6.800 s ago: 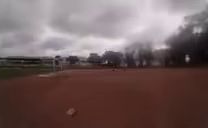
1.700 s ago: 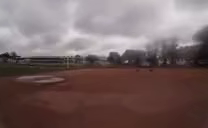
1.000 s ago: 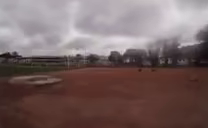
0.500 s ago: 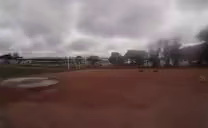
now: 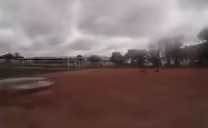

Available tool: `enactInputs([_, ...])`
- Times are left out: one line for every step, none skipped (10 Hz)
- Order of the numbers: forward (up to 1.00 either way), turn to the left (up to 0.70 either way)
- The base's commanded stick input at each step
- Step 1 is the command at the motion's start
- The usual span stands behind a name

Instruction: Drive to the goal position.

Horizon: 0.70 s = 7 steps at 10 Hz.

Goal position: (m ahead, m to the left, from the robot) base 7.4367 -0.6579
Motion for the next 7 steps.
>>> enactInputs([0.7, 0.0])
enactInputs([0.7, 0.0])
enactInputs([0.7, 0.0])
enactInputs([0.7, 0.0])
enactInputs([0.7, 0.0])
enactInputs([0.7, 0.0])
enactInputs([0.7, 0.0])
